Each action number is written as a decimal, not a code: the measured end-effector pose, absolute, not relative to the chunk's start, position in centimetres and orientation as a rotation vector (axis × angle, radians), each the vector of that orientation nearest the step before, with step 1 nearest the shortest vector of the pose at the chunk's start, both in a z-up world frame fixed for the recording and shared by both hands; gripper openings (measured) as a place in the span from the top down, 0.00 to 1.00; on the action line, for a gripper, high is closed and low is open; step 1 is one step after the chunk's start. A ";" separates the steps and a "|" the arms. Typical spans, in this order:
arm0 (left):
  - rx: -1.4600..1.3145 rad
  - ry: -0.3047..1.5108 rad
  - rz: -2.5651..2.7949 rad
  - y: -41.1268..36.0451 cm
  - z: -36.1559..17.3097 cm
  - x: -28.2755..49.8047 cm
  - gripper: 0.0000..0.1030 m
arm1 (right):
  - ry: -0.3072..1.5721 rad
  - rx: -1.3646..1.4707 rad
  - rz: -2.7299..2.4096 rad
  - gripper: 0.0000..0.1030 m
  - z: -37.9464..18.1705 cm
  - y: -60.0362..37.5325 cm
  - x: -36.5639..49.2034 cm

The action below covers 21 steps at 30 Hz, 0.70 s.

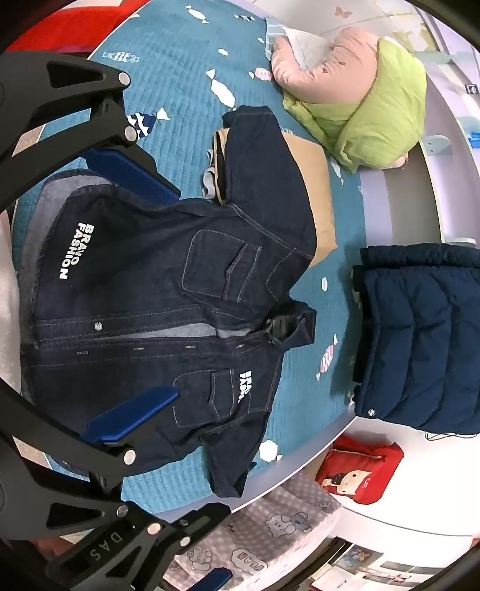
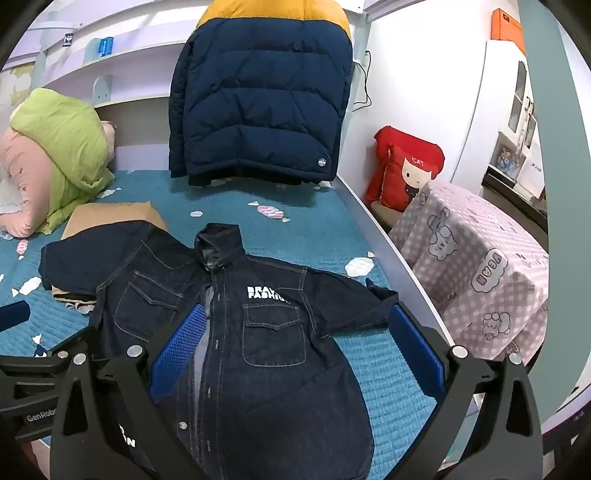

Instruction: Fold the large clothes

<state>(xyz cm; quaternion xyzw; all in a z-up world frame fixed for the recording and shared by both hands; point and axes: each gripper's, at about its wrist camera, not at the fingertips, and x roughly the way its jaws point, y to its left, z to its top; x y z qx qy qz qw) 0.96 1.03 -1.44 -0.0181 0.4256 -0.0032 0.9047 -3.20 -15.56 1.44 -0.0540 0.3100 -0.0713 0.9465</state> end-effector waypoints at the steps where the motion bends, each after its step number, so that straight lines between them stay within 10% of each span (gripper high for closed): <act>1: -0.034 0.880 -0.007 0.8 -1.5 1.0 0.05 | 0.634 -0.103 -0.147 0.07 1.4 -15.6 -3.2; 21: -0.026 0.887 -0.015 0.3 -1.7 0.8 0.05 | 0.622 -0.086 -0.156 0.07 0.8 -15.9 -3.7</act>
